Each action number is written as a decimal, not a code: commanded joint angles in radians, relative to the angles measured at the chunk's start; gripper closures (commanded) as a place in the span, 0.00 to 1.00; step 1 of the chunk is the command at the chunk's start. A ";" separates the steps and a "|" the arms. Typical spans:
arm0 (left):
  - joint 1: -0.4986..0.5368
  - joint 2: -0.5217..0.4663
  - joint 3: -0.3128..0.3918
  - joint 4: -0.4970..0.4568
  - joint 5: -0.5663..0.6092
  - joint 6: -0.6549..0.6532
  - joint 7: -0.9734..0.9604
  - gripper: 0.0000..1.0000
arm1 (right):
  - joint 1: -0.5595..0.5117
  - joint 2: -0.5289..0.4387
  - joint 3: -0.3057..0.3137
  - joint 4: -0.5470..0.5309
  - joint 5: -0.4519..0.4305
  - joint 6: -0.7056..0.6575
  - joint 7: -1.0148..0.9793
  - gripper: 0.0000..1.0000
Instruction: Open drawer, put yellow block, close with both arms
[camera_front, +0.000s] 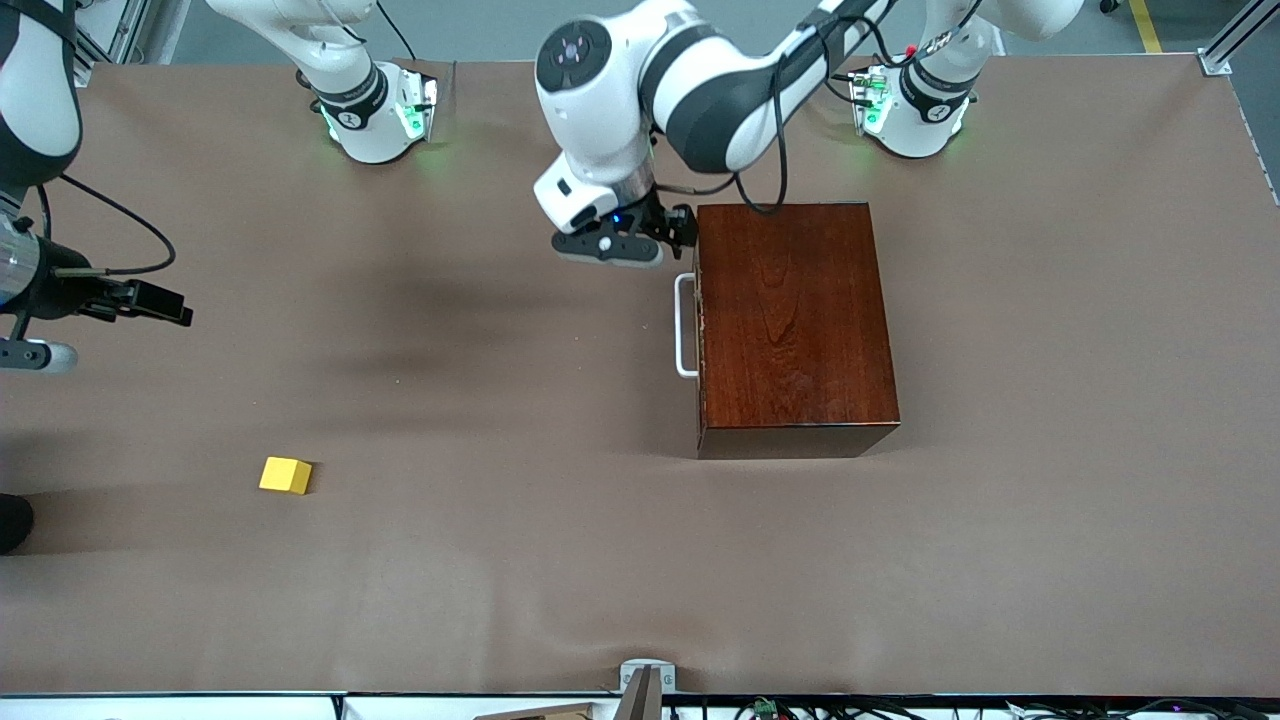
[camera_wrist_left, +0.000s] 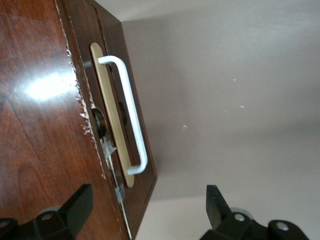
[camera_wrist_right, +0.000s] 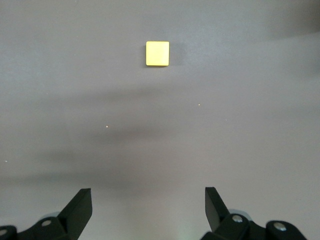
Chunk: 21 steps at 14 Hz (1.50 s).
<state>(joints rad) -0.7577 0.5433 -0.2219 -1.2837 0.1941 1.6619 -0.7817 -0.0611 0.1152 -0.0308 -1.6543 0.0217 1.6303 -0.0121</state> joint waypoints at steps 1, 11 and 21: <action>-0.006 0.047 0.003 0.037 0.063 -0.013 -0.008 0.00 | -0.003 0.020 0.003 -0.001 0.000 0.013 -0.002 0.00; -0.006 0.124 0.036 0.037 0.062 0.111 -0.095 0.00 | 0.001 0.070 0.003 -0.002 0.000 0.052 -0.002 0.00; -0.009 0.178 0.038 0.027 0.064 0.137 -0.143 0.00 | 0.010 0.173 0.005 -0.004 0.000 0.180 -0.009 0.00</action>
<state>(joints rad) -0.7585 0.6959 -0.1843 -1.2796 0.2338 1.7992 -0.8916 -0.0497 0.2730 -0.0244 -1.6629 0.0219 1.7918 -0.0121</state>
